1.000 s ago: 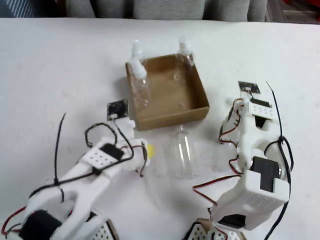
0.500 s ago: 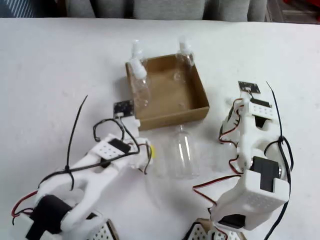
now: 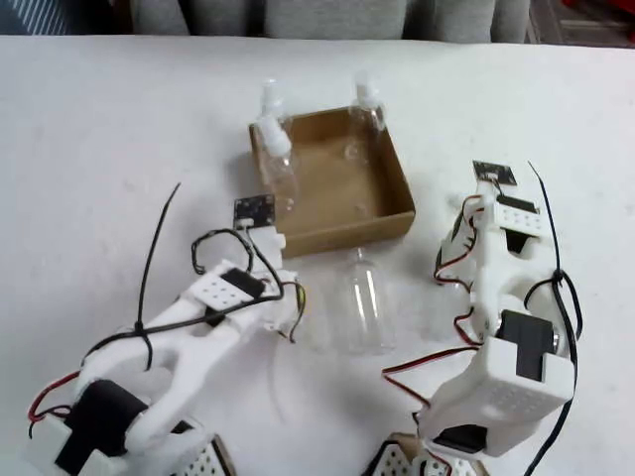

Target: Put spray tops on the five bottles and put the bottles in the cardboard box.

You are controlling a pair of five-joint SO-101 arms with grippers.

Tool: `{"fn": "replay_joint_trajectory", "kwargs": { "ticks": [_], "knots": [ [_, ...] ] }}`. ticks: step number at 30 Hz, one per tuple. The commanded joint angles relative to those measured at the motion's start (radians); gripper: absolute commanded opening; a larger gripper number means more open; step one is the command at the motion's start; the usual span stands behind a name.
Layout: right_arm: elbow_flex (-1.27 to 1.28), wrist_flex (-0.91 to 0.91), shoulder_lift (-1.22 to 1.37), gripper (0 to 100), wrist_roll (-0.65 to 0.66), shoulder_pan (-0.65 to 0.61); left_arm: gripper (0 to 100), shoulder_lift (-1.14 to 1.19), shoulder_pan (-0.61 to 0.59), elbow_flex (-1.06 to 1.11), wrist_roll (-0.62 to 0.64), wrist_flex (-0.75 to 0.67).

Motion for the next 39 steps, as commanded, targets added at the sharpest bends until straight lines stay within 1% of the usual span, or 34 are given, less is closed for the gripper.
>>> {"fn": "replay_joint_trajectory", "kwargs": {
  "ticks": [1, 4, 9, 14, 22, 25, 29, 31, 35, 38, 39],
  "knots": [
    [-0.031, -0.001, -0.111, 1.8, -0.037, -0.007, 2, -0.120, -0.018, -0.009, -0.071, 0.071],
    [-0.029, 0.042, -0.254, 1.8, -0.074, -0.007, 2, -0.248, -0.082, 0.048, -0.114, 0.069],
    [-0.029, 0.044, -0.455, 1.8, -0.046, -0.025, 2, -0.466, -0.186, 0.137, -0.140, 0.068],
    [-0.035, 0.042, -0.596, 1.8, 0.021, -0.120, 2, -0.642, -0.228, 0.209, -0.140, 0.068],
    [-0.006, 0.030, -0.839, 1.8, 0.012, -0.274, 2, -0.866, -0.295, 0.292, -0.140, 0.068],
    [0.097, -0.114, -0.889, 1.8, 0.002, -0.321, 2, -0.937, -0.331, 0.311, -0.140, 0.068],
    [0.279, -0.438, -0.958, 1.7, -0.143, -0.326, 2, -1.017, -0.406, 0.321, -0.140, 0.074],
    [0.373, -0.595, -1.004, 1.7, -0.192, -0.334, 2, -1.044, -0.427, 0.327, -0.141, 0.068],
    [0.522, -0.839, -1.092, 1.7, -0.210, -0.398, 2, -1.092, -0.426, 0.330, -0.141, 0.058],
    [0.586, -0.951, -1.141, 1.7, -0.212, -0.452, 2, -1.135, -0.440, 0.338, -0.150, -0.006],
    [0.601, -0.970, -1.155, 1.7, -0.212, -0.467, 2, -1.148, -0.452, 0.338, -0.176, -0.014]
  ]
}}
